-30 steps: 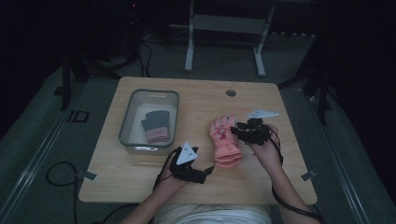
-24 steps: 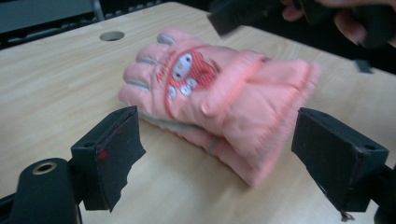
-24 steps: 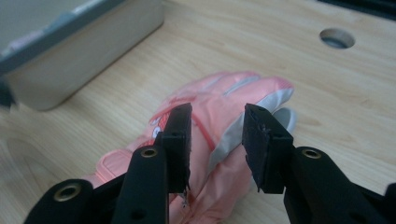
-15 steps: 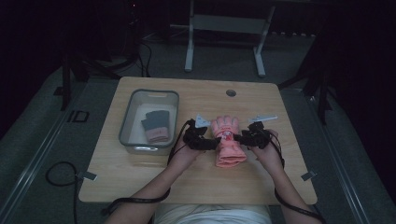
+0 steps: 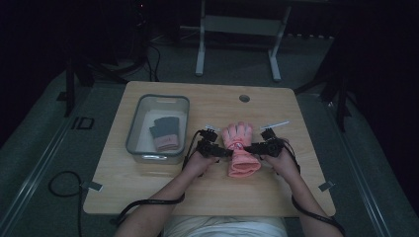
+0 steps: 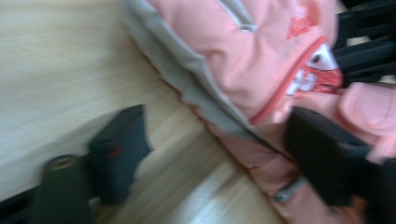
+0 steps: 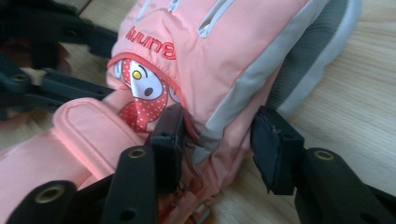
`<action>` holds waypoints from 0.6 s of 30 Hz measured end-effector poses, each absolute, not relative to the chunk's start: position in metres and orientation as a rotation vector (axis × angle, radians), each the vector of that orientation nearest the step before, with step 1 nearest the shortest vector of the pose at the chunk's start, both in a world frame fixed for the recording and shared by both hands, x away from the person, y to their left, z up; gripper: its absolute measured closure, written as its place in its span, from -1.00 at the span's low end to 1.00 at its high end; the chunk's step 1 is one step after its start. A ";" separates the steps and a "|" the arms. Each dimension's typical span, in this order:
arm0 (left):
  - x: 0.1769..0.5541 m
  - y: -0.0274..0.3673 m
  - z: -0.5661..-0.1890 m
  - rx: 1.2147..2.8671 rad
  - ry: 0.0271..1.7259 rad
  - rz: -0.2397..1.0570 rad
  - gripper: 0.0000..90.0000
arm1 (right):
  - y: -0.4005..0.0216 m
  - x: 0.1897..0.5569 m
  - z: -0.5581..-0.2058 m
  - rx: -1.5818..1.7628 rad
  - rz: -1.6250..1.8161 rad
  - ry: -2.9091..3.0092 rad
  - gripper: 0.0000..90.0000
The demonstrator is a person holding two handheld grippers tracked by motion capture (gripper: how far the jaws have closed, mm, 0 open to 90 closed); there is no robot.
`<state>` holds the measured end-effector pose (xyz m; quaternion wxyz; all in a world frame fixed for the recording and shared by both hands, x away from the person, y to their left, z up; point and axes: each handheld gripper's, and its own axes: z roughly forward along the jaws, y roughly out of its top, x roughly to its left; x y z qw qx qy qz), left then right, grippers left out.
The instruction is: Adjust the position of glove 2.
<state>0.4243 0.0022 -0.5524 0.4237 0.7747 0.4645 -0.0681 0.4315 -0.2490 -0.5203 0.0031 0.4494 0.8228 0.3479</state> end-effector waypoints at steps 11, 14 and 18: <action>0.423 -0.008 -0.549 2.004 1.041 -0.155 0.68 | -0.246 0.430 -0.523 1.412 1.126 2.567 0.46; 0.419 -0.012 -0.542 2.056 0.999 -0.070 0.76 | -0.245 0.424 -0.523 1.386 1.149 2.530 0.53; 0.416 -0.017 -0.535 2.086 0.986 -0.038 0.80 | -0.248 0.420 -0.521 1.391 1.162 2.508 0.59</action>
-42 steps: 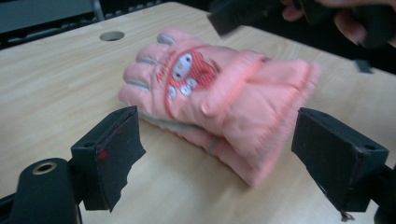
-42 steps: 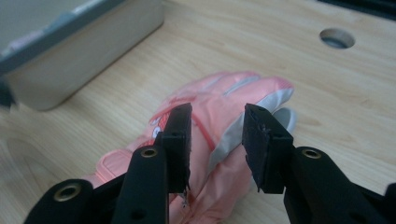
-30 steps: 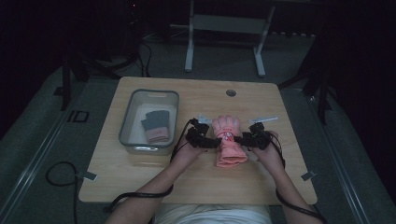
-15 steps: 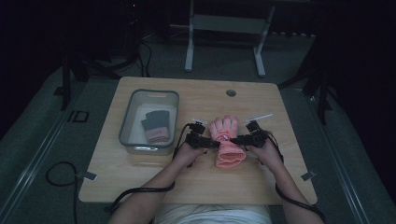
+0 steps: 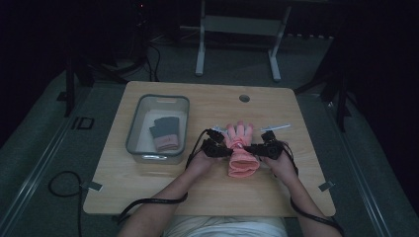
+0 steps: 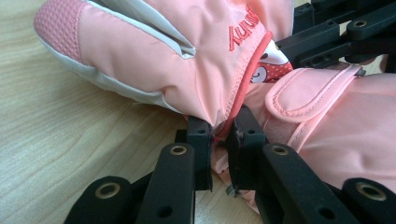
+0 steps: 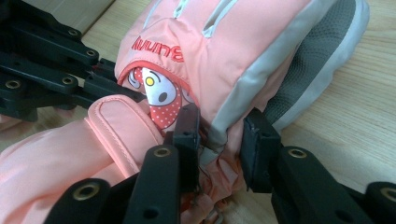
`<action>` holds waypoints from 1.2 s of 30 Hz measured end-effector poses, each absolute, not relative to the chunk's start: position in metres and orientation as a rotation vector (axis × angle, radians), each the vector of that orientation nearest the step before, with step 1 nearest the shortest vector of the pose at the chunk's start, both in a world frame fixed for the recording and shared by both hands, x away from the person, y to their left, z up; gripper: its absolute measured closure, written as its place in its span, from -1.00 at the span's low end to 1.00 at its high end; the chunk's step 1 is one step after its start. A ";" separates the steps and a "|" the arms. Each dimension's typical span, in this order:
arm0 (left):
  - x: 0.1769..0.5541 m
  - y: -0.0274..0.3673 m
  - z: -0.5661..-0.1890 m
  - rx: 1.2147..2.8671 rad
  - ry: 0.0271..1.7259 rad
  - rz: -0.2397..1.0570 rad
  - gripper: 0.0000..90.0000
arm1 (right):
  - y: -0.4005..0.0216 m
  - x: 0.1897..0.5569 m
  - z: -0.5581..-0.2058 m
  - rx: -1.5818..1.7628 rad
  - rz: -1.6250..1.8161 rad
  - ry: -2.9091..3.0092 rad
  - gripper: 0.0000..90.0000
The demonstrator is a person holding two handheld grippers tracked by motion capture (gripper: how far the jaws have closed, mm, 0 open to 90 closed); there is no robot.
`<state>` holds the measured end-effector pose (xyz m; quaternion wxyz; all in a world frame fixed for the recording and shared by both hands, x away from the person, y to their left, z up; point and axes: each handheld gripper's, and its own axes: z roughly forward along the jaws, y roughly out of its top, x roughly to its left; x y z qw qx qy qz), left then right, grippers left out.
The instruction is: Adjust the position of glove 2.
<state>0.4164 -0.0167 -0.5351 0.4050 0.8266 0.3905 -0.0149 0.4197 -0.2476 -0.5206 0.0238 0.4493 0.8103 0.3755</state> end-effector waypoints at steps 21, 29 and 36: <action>0.408 0.016 -0.454 2.065 0.900 0.079 0.81 | -0.221 0.404 -0.451 1.240 1.268 2.387 0.64; 0.411 0.050 -0.415 2.070 0.918 0.174 0.81 | -0.186 0.414 -0.417 1.159 1.320 2.370 0.64; 0.412 0.085 -0.391 2.059 0.953 0.232 0.80 | -0.150 0.425 -0.394 1.081 1.339 2.376 0.64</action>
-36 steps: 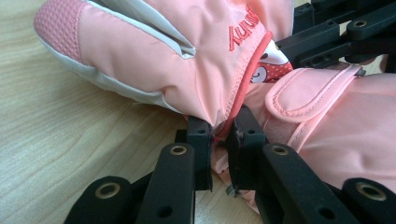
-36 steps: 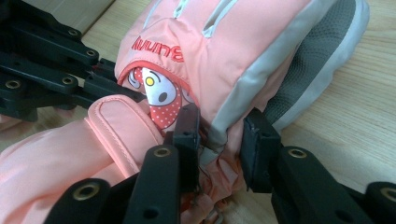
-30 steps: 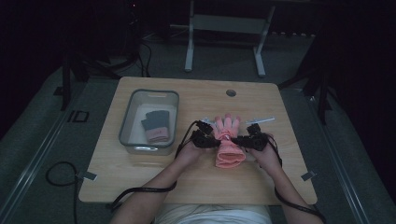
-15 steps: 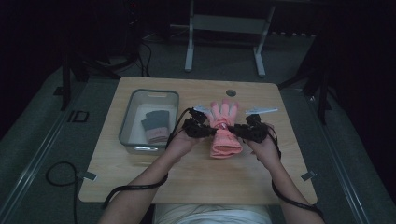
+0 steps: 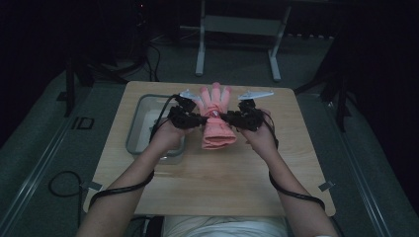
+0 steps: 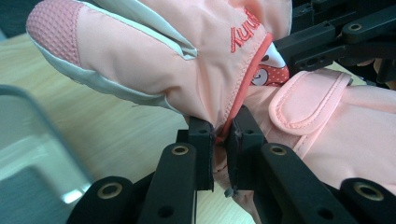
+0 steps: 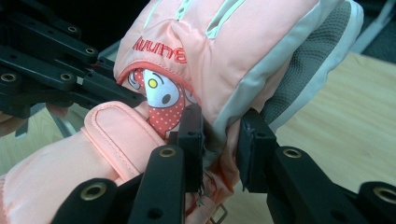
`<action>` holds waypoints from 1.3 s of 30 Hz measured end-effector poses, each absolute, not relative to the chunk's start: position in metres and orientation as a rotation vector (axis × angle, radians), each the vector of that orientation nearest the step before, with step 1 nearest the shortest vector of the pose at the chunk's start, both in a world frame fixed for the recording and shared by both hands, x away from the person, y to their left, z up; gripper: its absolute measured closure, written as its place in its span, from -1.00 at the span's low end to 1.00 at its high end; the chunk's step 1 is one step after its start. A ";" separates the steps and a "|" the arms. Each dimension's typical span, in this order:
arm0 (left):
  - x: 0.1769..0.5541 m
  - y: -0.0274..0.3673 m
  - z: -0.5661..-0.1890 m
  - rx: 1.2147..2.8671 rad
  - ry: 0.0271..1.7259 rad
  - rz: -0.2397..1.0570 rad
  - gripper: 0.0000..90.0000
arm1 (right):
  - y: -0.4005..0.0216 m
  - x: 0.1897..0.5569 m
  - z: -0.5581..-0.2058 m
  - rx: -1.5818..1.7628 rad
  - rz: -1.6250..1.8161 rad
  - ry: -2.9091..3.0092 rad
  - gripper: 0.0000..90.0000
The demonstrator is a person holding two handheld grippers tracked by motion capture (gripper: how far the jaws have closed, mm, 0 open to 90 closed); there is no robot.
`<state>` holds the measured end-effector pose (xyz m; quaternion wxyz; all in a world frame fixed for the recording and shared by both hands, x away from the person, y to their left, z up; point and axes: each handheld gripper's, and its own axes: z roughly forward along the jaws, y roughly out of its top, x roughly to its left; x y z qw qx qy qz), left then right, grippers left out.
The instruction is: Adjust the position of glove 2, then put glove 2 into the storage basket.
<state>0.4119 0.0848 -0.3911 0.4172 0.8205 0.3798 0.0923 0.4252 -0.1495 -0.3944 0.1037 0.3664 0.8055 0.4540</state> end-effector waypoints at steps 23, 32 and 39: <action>0.408 0.200 -0.371 2.046 1.112 0.312 0.81 | -0.027 0.445 -0.381 0.990 1.437 2.423 0.64; 0.417 0.235 -0.403 2.058 1.172 0.270 0.81 | 0.014 0.453 -0.411 1.053 1.416 2.452 0.64; 0.428 0.242 -0.434 2.071 1.241 0.237 0.81 | 0.030 0.461 -0.441 1.102 1.350 2.475 0.64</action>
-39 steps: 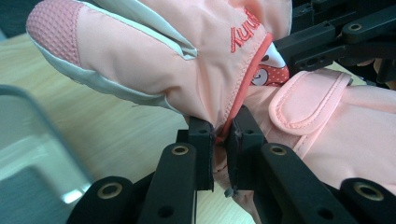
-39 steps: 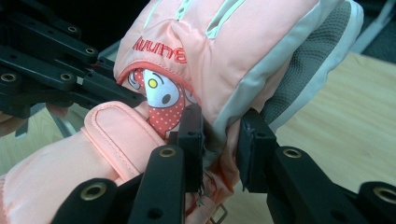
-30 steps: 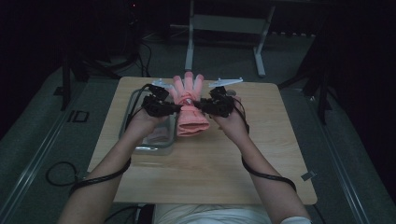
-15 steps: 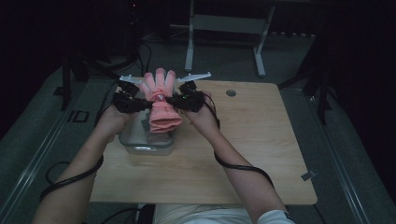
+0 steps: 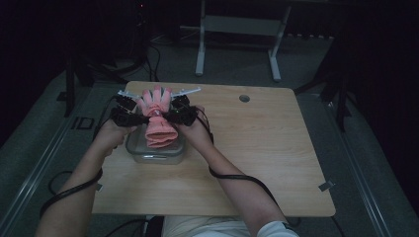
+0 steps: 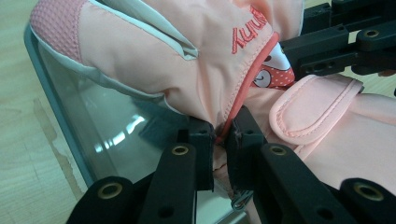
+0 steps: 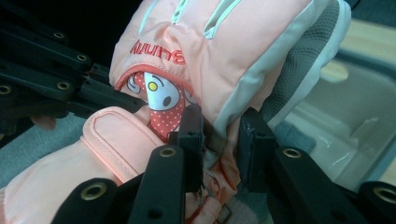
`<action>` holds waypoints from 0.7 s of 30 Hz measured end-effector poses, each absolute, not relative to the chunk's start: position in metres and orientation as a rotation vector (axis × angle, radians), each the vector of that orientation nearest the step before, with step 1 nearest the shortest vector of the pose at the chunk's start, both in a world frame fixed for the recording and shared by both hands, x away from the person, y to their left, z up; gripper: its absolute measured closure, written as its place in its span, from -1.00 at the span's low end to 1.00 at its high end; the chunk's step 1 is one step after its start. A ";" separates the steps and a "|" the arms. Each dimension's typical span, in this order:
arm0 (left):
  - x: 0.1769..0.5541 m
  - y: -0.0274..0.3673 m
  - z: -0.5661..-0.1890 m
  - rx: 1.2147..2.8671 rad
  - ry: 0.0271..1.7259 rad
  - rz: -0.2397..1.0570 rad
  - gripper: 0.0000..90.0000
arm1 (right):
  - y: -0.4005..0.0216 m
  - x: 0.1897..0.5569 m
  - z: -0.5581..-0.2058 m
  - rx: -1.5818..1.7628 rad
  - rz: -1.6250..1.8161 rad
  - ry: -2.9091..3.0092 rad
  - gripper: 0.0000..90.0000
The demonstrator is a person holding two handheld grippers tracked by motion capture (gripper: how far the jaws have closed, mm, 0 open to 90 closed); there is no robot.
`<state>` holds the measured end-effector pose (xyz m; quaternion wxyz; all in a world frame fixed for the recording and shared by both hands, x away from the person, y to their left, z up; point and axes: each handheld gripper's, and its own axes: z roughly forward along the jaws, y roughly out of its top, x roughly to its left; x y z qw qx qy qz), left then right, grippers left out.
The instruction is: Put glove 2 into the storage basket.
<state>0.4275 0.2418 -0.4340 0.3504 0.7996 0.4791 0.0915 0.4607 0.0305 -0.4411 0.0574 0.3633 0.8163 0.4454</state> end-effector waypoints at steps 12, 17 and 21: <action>0.433 0.246 -0.460 2.122 1.341 0.178 0.80 | 0.046 0.465 -0.471 1.130 1.214 2.568 0.64; 0.436 0.251 -0.461 2.137 1.374 0.186 0.80 | 0.055 0.468 -0.471 1.140 1.176 2.587 0.63; 0.437 0.251 -0.466 2.149 1.385 0.175 0.80 | 0.061 0.468 -0.475 1.128 1.113 2.600 0.62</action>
